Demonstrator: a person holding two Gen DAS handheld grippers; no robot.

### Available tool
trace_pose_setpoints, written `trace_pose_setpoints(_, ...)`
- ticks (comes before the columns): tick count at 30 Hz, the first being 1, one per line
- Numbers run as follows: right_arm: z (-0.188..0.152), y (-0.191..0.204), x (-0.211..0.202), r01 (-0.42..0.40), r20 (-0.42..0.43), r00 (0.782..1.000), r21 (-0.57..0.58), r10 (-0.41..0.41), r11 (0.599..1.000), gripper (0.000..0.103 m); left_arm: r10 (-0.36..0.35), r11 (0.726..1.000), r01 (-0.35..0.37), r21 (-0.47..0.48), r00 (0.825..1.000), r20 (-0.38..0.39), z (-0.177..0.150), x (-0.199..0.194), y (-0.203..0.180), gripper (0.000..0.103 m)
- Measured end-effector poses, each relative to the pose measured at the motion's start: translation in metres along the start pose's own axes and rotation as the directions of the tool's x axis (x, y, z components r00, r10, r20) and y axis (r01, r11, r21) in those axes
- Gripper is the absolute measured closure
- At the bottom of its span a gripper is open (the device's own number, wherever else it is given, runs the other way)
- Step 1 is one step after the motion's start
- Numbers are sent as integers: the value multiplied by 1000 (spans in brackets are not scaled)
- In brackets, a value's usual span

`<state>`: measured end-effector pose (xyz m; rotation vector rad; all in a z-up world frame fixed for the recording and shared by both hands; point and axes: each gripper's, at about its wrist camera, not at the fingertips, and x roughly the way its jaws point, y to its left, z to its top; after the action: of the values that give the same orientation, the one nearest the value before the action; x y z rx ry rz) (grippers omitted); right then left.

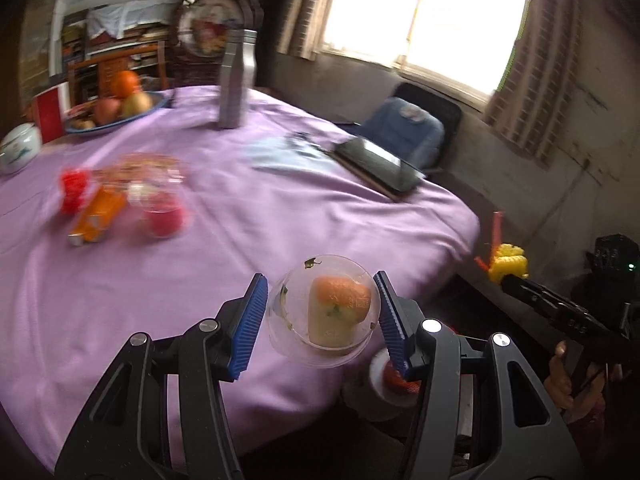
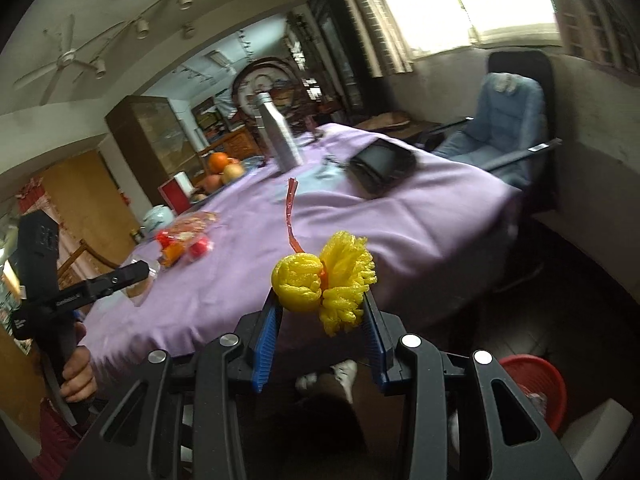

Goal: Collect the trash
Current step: 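Carry the tub and pom-pom to the red wastebasket and open both grippers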

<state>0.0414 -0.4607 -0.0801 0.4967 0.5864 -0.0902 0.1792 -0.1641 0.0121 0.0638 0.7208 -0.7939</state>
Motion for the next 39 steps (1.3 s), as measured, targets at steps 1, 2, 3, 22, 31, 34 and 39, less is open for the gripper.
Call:
trace_pose_setpoints(1,-3,-8,-3,13,-1,1000,11,-13,1000,64,-23,1000,23,17,1000,-11,-2,7,-14,49)
trace_pose_setpoints(2,-6,-17,-5,26,-3,1000,23,-26,999,64,-39,999,39,26,999,-18,-4,12,-22,49)
trace_pose_setpoints(3,-10,-28,-9,43,-7,999,40,-42,998,64,-58,998,59,35,998,-28,-5,19,-33,49)
trace_pose_setpoints(22,-120,-182,41,341,-285,919,223,-274,913,61,-180,971,219,97,935,-306,-51,151,-124,49)
trace_pose_setpoints(31,-143,-216,62,359,-368,898,303,-239,883,45,-171,961,239,137,908,-384,-64,184,-145,49)
trace_pose_setpoints(34,-137,-221,56,364,-346,904,313,-252,877,44,-166,956,247,159,901,-400,-67,190,-154,49)
trace_pose_setpoints(39,-130,-232,44,366,-301,916,356,-266,860,41,-165,938,276,208,886,-432,-73,205,-175,49)
